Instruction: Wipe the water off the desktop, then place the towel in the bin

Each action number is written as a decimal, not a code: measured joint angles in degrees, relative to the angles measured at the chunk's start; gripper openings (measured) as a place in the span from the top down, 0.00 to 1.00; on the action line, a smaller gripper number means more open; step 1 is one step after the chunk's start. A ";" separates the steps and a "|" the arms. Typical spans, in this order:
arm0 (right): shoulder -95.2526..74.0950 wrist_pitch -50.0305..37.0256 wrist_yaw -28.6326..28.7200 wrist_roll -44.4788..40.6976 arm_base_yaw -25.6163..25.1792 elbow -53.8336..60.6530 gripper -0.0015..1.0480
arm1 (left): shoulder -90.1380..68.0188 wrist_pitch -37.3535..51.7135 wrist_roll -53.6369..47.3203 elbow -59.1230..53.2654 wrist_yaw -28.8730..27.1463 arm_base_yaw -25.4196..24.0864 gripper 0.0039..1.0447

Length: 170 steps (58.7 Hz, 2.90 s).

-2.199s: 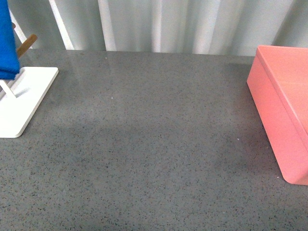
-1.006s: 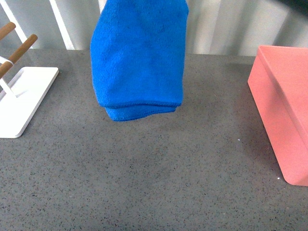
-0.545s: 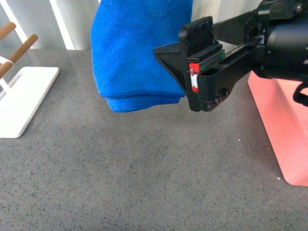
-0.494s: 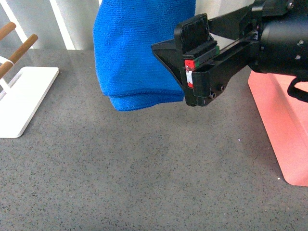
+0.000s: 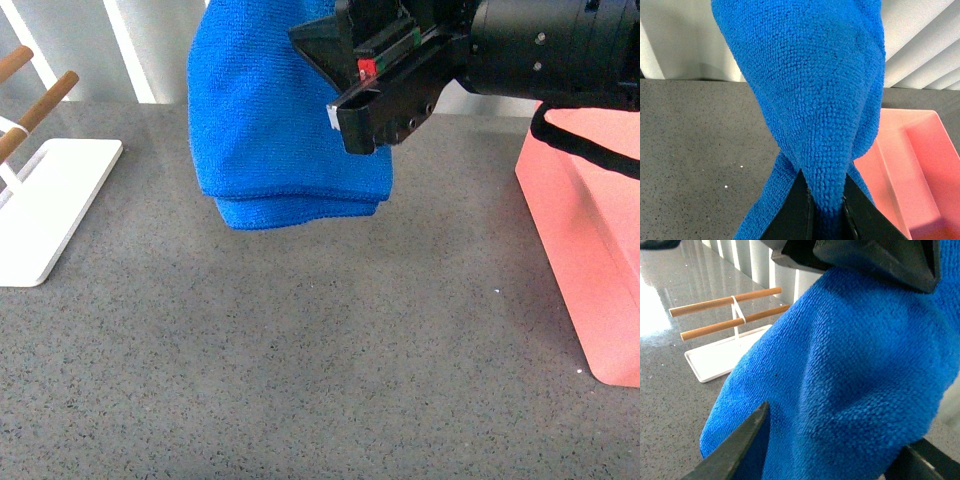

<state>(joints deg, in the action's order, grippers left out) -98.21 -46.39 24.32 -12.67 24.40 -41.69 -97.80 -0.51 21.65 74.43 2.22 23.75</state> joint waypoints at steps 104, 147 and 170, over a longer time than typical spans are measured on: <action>5.88 15.21 -3.06 10.12 -12.66 -8.55 0.97 | 39.21 18.64 -20.98 -48.11 9.07 -33.75 0.24; 5.88 16.76 -3.74 8.98 -12.81 -8.02 0.97 | 62.38 31.17 -21.35 -70.05 -2.12 -23.82 0.97; 6.49 18.49 -4.94 8.15 -12.37 -7.63 0.97 | 71.45 26.75 -21.40 -73.13 -2.25 -23.80 0.97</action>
<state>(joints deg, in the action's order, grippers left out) -91.72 -27.90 19.38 -4.51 12.03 -49.32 -26.35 26.24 0.25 1.30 -0.03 -0.05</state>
